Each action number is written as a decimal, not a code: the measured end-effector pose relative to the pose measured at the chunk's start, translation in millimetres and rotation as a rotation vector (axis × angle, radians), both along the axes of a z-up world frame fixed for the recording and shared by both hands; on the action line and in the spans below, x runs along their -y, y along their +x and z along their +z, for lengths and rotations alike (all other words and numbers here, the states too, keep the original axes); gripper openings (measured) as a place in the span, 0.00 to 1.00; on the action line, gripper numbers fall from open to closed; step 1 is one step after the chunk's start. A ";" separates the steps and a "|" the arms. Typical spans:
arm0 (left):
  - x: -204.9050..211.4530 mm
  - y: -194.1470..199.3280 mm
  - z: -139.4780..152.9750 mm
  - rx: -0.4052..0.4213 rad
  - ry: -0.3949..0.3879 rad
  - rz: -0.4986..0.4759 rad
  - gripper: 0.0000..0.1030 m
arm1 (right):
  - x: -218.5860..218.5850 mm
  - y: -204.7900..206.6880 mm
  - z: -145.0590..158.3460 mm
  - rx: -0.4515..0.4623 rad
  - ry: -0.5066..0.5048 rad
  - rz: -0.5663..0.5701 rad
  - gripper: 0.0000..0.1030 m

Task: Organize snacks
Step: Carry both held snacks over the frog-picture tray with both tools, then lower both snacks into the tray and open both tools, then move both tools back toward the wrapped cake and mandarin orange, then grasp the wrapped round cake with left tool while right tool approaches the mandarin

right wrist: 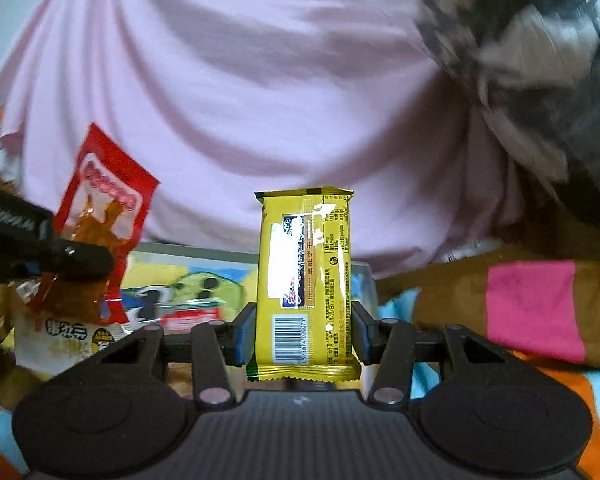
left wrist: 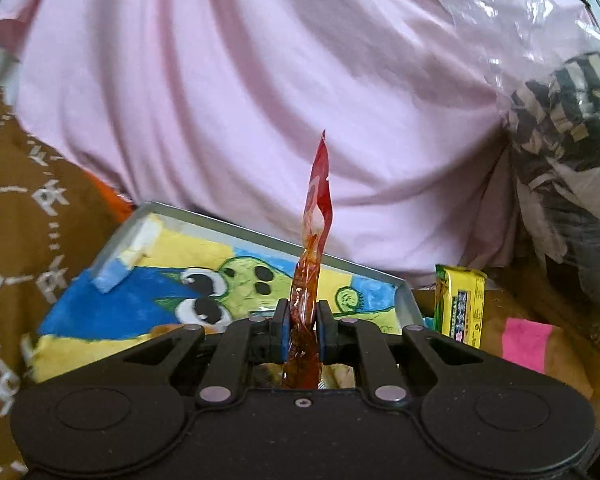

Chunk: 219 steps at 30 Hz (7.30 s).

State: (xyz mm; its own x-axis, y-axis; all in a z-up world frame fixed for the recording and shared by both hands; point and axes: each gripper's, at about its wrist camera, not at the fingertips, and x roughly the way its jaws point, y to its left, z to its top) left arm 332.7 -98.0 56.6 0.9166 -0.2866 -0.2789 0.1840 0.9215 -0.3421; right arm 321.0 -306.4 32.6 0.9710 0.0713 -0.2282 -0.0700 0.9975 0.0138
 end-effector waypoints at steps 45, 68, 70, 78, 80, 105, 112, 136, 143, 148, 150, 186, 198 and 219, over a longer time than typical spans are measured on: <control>-16.9 -69.5 -0.4 0.043 0.079 0.159 0.99 | 21.4 -83.8 33.4 0.126 0.097 0.016 1.00; -21.1 -177.8 -33.3 -0.021 0.207 0.147 0.99 | 18.0 -180.6 7.6 -0.031 -0.010 0.022 1.00; -20.3 -181.8 -36.2 -0.027 0.211 0.144 0.99 | 16.7 -186.4 4.5 -0.047 -0.031 0.034 1.00; -20.7 -194.5 -51.5 -0.065 0.234 0.140 0.99 | 8.7 -199.6 -11.2 -0.138 -0.142 0.082 1.00; -21.7 -196.4 -56.3 -0.077 0.241 0.141 0.99 | 5.1 -200.2 -15.2 -0.162 -0.173 0.093 1.00; -18.4 -193.4 -91.6 -0.161 0.337 0.144 0.99 | -13.2 -181.6 -46.0 -0.356 -0.343 0.120 1.00; -14.7 -190.1 -96.3 -0.170 0.372 0.139 0.99 | -10.1 -176.4 -46.6 -0.380 -0.333 0.108 1.00; 1.2 -169.5 -105.5 -0.145 0.578 0.012 0.99 | 6.8 -147.1 -46.3 -0.361 -0.350 0.172 1.00; 10.5 -161.9 -109.8 -0.130 0.609 -0.067 0.99 | 7.3 -130.6 -53.8 -0.389 -0.326 0.205 1.00; 18.1 -157.4 -113.4 -0.112 0.644 -0.123 0.99 | 6.8 -125.9 -56.4 -0.394 -0.319 0.215 1.00; 20.9 -154.4 -114.7 -0.109 0.659 -0.144 0.99 | 7.4 -124.5 -57.3 -0.397 -0.317 0.215 1.00; 40.8 -114.3 -131.5 -0.127 0.671 -0.491 0.71 | 41.1 -97.6 -61.3 -0.415 -0.047 0.259 1.00; 28.7 -113.0 -130.8 -0.182 0.569 -0.396 0.67 | 40.4 -98.2 -62.1 -0.423 -0.053 0.255 0.99; -35.4 -134.0 -136.5 -0.238 0.244 0.005 0.68 | -0.8 -106.4 -81.9 -0.451 -0.143 0.314 1.00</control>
